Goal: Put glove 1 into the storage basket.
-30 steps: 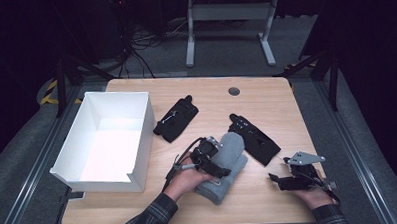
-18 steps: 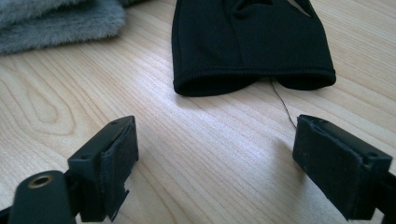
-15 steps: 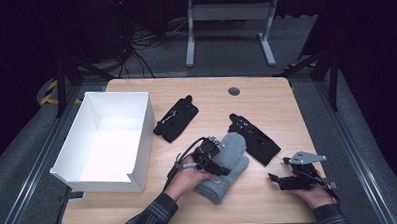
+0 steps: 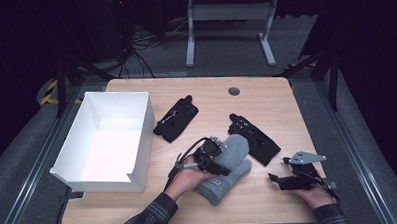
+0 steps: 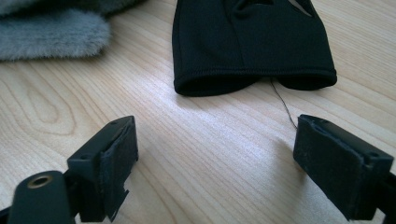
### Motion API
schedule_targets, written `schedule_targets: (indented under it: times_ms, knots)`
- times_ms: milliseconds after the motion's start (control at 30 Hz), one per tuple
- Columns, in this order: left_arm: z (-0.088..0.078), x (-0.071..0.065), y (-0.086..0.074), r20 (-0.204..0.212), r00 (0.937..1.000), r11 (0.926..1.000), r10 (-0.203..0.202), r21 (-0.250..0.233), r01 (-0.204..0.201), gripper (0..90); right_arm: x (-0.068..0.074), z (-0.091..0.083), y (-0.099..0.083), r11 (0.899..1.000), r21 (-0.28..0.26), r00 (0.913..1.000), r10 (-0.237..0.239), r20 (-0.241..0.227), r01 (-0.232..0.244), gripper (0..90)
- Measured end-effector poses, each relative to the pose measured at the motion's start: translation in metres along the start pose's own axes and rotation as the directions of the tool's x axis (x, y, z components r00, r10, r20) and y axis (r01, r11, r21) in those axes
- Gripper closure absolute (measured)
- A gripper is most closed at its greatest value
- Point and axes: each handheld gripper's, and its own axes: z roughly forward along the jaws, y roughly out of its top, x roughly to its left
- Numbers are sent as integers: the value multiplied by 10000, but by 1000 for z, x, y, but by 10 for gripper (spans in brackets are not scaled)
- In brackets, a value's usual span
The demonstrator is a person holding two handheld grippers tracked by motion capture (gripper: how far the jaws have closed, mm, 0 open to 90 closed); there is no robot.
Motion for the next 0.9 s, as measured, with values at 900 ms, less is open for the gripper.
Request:
schedule_targets:
  times_ms: [900]
  knots:
    - [-65,-16,19,-834,9962,9989,260,-372,-292,704,0,0,0,10000,17,10000,-38,-29,39,137]
